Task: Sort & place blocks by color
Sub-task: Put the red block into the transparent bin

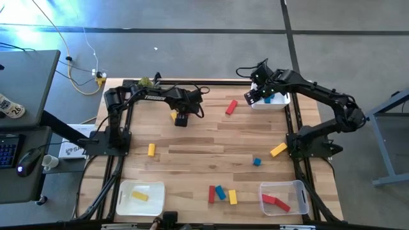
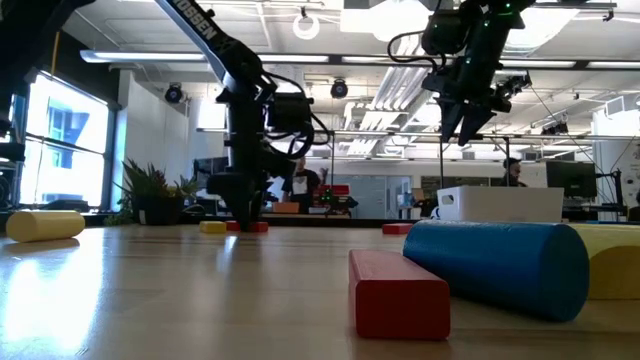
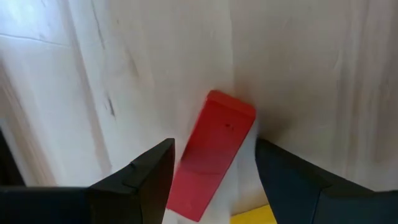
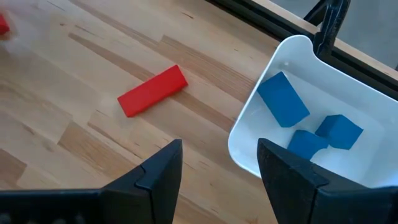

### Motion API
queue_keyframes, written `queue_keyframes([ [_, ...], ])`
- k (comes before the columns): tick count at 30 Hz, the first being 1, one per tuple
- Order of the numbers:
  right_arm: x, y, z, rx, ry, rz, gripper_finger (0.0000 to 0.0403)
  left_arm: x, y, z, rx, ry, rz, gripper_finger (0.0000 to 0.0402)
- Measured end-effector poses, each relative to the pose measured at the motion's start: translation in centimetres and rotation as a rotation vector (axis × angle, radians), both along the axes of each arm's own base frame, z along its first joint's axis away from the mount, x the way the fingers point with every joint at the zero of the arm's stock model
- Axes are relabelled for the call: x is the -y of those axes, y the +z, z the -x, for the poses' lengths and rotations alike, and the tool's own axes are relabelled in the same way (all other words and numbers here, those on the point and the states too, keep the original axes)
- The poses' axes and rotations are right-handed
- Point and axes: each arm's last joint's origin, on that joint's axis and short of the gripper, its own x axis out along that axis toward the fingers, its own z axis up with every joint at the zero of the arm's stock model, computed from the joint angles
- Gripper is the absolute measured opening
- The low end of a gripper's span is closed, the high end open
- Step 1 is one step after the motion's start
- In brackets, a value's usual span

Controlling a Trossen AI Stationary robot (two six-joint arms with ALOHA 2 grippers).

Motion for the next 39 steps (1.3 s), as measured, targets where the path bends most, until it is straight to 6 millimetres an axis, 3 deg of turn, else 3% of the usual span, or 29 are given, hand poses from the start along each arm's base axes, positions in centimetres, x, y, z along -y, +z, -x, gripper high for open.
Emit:
queue_keyframes([
  [11,0.0,0.0,0.0,-0.001,0.001,-0.001,0.0194,0.1,-0.8,-0.1,0.000,-0.013,0.055,0.0201],
  [20,-0.2,0.0,-0.2,0.000,0.013,-0.002,0.0194,0.2,-0.7,0.0,0.005,-0.017,0.077,0.0067],
  [30,-1.8,0.1,-1.5,0.028,0.092,-0.011,0.0194,0.4,0.7,0.1,0.073,-0.006,0.079,0.0065],
  [39,-4.2,0.4,-3.6,0.159,0.255,-0.068,0.0194,0.7,4.1,-0.1,0.342,0.085,0.198,0.0065],
])
